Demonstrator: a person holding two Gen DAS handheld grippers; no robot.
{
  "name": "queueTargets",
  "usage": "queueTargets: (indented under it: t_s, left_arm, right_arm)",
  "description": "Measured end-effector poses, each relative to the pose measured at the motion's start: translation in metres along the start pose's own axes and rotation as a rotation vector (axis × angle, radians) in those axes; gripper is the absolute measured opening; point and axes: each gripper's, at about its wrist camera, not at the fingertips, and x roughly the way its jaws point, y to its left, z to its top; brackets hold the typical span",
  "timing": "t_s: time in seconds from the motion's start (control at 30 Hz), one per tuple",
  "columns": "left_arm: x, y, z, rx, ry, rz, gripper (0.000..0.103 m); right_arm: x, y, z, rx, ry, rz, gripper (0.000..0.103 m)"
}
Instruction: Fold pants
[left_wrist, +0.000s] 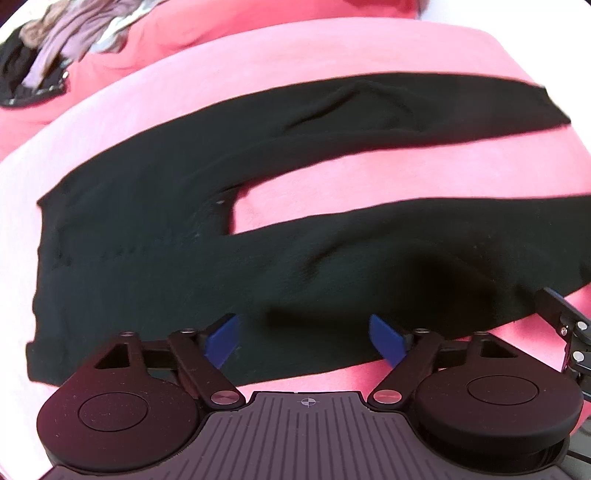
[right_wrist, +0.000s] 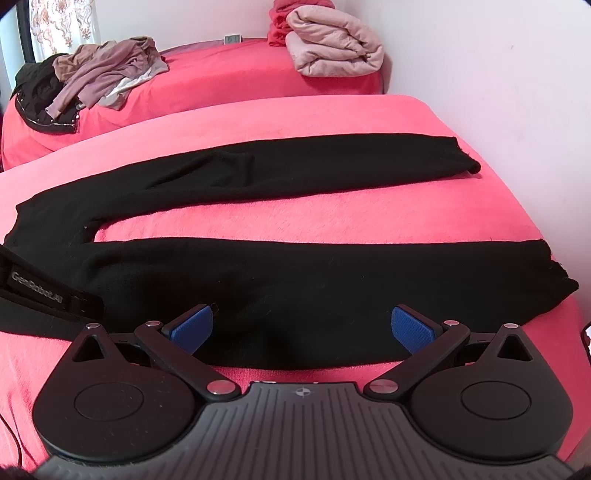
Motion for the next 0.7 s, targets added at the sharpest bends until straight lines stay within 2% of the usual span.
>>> queueTargets:
  t_s: [0.1,0.2,0.33,0.43,0.47,0.57,0.7]
  left_arm:
    - [-0.011,0.031,-0.014,-0.079,-0.034,0.006,0.103]
    - [-0.024,0.079,-0.039,-0.210,-0.057,0.041,0.103]
    - [-0.029,0.168,-0.084,-0.544,0.005,0.143,0.103]
    - [-0.024,0.216,-0.106,-0.737,0.038,0.162,0.103]
    - [-0.019,0.235,-0.114,-0.811,0.041,0.134,0.103]
    - [-0.008,0.263,-0.120,-0.930,0.023,0.030,0.103]
    - [0.007,0.285,-0.123,-1.021,-0.006,-0.047,0.103]
  right_arm:
    - [-0.001,-0.006,-0.001,0.009,0.008,0.012,0.103]
    - [-0.002,-0.014,-0.007,0.029,0.019,0.019,0.103]
    - [-0.005,-0.024,-0.016,0.057,0.028,0.027,0.103]
    - [-0.008,-0.029,-0.020,0.080,0.020,0.046,0.103]
    - [-0.008,-0.030,-0.020,0.087,0.024,0.053,0.103]
    - [-0.006,-0.034,-0.020,0.125,0.049,0.101,0.103]
    - [-0.001,-0.044,-0.020,0.237,0.087,0.151,0.103]
